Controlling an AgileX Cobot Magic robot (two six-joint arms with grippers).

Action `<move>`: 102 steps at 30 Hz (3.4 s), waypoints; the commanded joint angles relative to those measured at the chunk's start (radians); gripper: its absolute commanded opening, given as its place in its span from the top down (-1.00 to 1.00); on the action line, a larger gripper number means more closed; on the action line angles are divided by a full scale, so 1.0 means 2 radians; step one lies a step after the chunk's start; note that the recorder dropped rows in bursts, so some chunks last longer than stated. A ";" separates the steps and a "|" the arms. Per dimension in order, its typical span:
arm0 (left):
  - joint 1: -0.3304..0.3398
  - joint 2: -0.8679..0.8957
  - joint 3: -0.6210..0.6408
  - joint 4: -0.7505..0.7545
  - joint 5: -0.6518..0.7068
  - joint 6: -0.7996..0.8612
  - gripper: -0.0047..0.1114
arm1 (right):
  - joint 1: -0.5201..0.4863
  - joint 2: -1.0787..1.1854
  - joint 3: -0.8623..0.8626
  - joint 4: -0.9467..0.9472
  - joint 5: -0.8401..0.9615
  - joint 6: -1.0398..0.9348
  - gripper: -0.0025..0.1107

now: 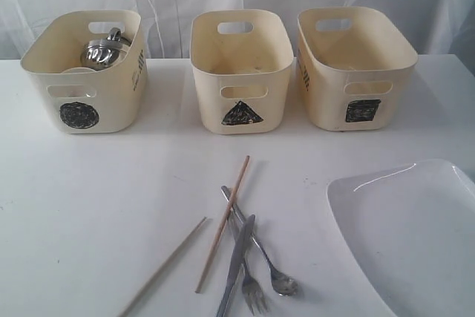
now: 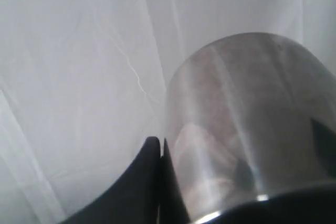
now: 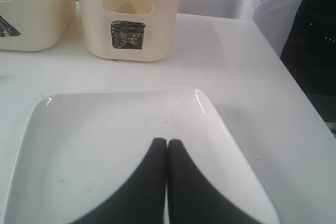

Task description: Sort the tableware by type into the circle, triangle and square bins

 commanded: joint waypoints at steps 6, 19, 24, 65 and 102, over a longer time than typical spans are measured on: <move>0.000 0.204 -0.031 -0.007 -0.150 0.118 0.92 | 0.000 -0.003 0.000 -0.001 -0.003 -0.003 0.96; 0.000 0.208 -0.058 -0.040 -0.017 0.126 0.01 | 0.000 -0.003 0.000 -0.001 -0.003 -0.003 0.96; 0.000 0.204 -0.058 -0.040 0.020 0.126 -0.02 | 0.000 -0.003 0.000 -0.001 -0.003 -0.003 0.96; 0.245 -0.653 0.455 -0.366 0.344 0.281 0.92 | 0.000 -0.003 0.000 -0.001 -0.003 -0.003 0.96; 0.244 -0.774 0.670 -0.217 0.299 0.220 0.92 | 0.000 -0.003 0.000 -0.001 -0.003 -0.003 0.96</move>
